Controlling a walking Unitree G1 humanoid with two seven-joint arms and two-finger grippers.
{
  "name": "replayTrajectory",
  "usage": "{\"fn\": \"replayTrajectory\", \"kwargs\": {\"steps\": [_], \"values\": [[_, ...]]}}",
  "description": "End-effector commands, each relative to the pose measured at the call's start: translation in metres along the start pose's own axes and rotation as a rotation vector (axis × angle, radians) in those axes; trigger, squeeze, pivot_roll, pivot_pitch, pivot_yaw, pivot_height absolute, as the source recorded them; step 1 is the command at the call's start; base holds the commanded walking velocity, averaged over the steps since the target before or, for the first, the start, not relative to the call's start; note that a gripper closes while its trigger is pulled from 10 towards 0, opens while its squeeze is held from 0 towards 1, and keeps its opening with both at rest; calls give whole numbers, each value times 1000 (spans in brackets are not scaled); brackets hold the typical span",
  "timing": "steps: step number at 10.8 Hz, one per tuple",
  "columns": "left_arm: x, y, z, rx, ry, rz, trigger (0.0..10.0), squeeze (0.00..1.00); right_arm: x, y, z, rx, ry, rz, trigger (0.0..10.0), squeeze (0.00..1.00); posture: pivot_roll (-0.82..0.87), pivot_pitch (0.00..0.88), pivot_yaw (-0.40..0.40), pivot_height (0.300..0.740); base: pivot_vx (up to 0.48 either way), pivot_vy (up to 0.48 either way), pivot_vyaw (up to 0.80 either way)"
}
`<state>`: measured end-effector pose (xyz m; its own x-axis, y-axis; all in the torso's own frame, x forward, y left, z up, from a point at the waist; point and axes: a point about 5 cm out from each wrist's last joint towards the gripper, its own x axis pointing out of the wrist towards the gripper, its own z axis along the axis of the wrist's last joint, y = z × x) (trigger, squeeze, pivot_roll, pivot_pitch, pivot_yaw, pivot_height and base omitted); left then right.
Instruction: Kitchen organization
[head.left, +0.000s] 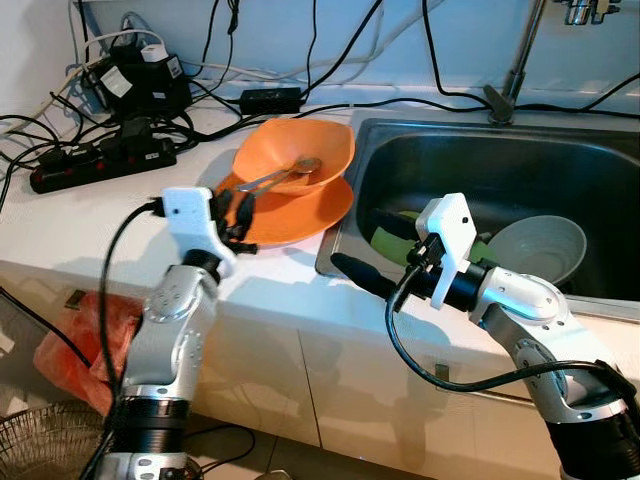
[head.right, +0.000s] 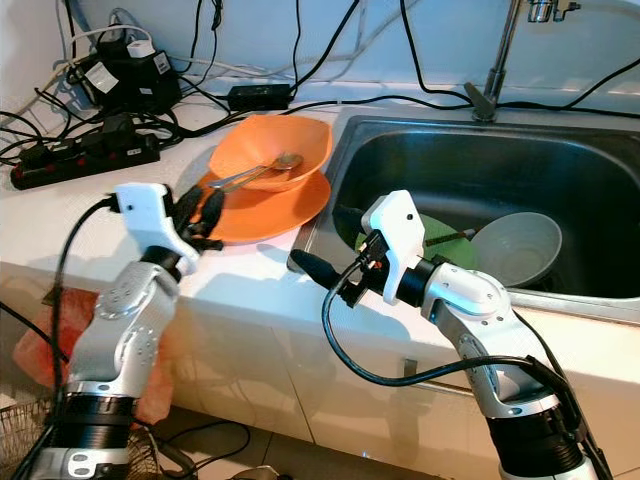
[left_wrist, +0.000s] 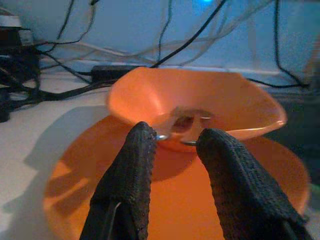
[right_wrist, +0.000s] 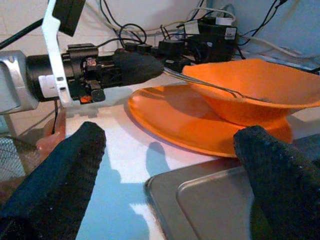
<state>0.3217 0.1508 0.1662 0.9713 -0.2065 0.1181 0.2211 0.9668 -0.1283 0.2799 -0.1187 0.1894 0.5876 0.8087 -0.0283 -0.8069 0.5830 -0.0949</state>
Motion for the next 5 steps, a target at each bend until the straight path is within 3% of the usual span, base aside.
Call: {"fn": "replayTrajectory", "kwargs": {"steps": [1, 5], "values": [[3, -5, 10, 1, -27, -32, 10000, 0, 2, 3, 5, -21, -8, 20, 10000, 0, 112, 35, 109, 740, 0, 0, 0], [-3, -11, 20, -41, -59, -48, 10000, 0, 2, 1, 5, -18, -6, 26, 10000, 0, 119, 38, 101, 740, 0, 0, 0]]}}
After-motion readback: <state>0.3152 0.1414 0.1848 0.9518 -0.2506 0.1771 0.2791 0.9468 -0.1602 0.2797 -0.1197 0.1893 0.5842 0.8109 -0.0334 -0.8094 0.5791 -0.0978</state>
